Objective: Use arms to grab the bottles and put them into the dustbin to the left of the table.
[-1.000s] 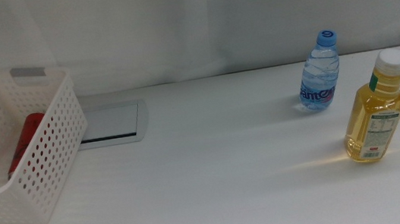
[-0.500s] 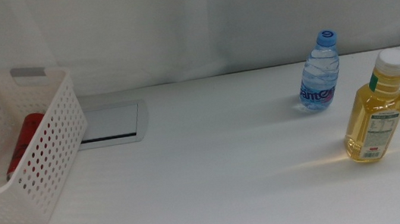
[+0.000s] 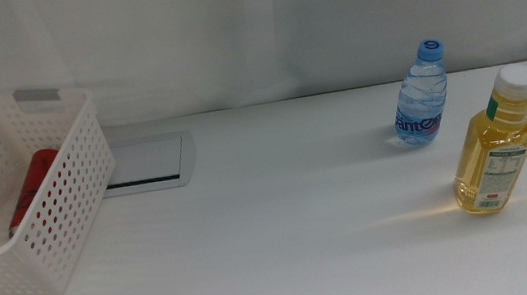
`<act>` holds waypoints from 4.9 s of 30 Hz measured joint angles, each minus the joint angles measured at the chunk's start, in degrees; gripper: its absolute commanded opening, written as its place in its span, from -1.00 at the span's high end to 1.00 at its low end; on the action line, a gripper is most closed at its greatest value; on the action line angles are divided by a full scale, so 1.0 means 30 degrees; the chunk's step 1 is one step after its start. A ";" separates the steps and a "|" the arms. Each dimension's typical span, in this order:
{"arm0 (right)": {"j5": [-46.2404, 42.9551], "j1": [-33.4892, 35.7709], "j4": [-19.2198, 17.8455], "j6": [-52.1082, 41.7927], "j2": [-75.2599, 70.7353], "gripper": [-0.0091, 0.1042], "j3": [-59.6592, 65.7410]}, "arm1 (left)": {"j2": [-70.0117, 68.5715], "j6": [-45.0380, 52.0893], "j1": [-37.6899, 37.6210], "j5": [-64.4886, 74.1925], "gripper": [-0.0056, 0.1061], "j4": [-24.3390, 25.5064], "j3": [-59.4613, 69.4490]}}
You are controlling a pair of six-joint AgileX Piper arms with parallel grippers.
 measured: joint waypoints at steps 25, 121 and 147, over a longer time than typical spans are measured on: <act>0.1947 0.0000 0.0913 0.0000 1.1245 -0.98 -0.6587 | 0.0000 0.0118 0.0000 -0.0090 -0.77 0.0000 0.0075; -1.5582 0.6148 0.5724 -0.2949 3.3401 0.88 -0.7482 | 0.0000 -0.0832 0.0000 -0.0090 -0.77 0.0000 0.0075; -1.0674 1.3727 -0.0625 -0.0892 2.8140 0.88 -0.8949 | 0.0000 -0.0832 0.0000 -0.0090 -0.77 0.0000 0.0075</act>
